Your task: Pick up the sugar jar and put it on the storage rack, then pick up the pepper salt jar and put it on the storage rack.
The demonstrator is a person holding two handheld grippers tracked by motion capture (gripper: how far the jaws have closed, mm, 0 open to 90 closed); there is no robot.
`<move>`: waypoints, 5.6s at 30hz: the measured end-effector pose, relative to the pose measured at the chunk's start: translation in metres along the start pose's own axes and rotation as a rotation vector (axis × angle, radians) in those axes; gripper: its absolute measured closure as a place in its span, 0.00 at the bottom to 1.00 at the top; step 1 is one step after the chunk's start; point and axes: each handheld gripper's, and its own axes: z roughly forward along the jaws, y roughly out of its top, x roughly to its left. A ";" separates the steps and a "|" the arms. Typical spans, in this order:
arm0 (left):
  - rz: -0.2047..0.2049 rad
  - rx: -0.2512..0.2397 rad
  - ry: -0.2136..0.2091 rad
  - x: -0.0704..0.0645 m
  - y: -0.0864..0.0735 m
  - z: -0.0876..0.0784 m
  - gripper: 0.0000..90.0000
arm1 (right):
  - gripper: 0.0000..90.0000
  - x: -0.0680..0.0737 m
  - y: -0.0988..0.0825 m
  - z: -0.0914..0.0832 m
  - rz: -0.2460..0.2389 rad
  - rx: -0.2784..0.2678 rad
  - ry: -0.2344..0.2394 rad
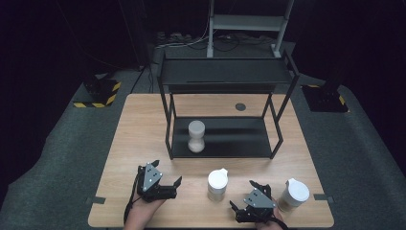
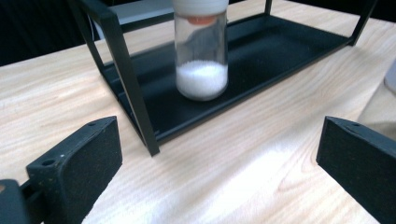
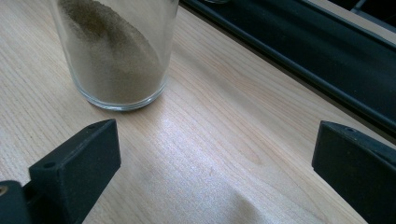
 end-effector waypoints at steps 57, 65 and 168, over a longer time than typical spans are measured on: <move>0.249 0.168 -0.009 -0.023 -0.051 0.001 0.01 | 0.00 -0.001 0.003 -0.007 0.030 -0.064 0.005; 0.240 0.177 -0.010 -0.021 -0.051 0.001 0.01 | 0.00 0.004 0.009 -0.012 0.015 -0.122 0.031; 0.239 0.163 -0.049 -0.019 -0.051 -0.001 0.02 | 0.33 -0.013 0.075 0.023 0.203 -0.197 0.106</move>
